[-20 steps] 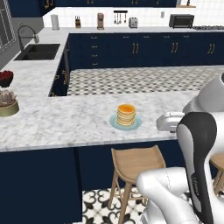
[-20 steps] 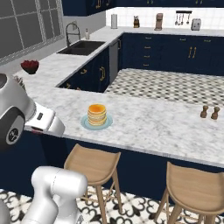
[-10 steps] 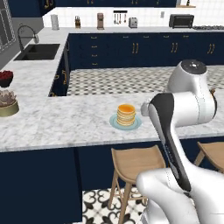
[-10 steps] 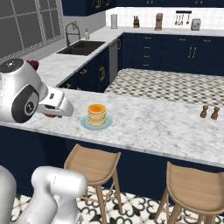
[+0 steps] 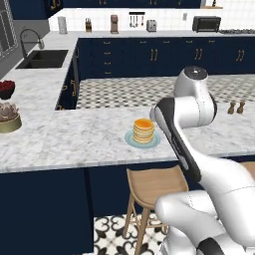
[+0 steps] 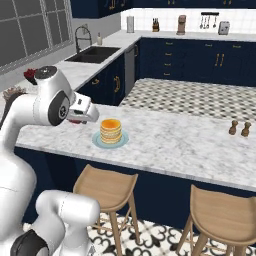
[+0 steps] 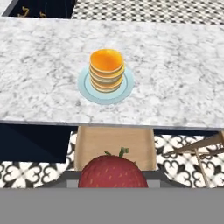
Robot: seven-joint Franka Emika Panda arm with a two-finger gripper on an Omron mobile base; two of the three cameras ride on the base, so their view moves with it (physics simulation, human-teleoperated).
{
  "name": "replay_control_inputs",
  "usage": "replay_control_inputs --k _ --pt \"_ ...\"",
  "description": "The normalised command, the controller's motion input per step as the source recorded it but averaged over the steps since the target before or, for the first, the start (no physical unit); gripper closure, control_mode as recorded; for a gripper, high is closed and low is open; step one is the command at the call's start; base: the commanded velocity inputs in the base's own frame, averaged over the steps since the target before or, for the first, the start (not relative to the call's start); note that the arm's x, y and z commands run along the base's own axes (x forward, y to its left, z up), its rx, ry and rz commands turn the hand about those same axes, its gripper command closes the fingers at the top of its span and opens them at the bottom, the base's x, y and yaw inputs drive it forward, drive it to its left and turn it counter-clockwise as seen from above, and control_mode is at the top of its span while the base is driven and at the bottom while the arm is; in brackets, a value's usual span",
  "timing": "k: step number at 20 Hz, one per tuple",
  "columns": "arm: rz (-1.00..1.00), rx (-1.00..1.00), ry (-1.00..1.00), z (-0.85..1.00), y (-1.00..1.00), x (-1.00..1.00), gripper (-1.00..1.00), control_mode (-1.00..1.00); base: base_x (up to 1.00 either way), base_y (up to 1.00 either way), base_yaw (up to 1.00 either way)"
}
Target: Take the strawberry from the fridge and place it on top of the pancake, located on the dining counter.
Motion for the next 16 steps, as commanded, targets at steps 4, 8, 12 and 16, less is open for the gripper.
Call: replay_control_inputs --k 4,8,12,16 --pt "0.08 0.07 0.00 -0.25 -0.19 0.96 1.00 -1.00 0.00 0.00 0.00" --pt "0.08 0.02 0.02 -0.38 -0.03 0.98 1.00 -1.00 0.00 0.00 0.00" --pt "0.05 0.00 0.01 -0.42 0.00 0.80 1.00 -1.00 0.00 0.00 0.00" --pt "0.02 0.00 0.00 -0.43 0.00 0.59 1.00 -1.00 0.00 0.00 0.00"
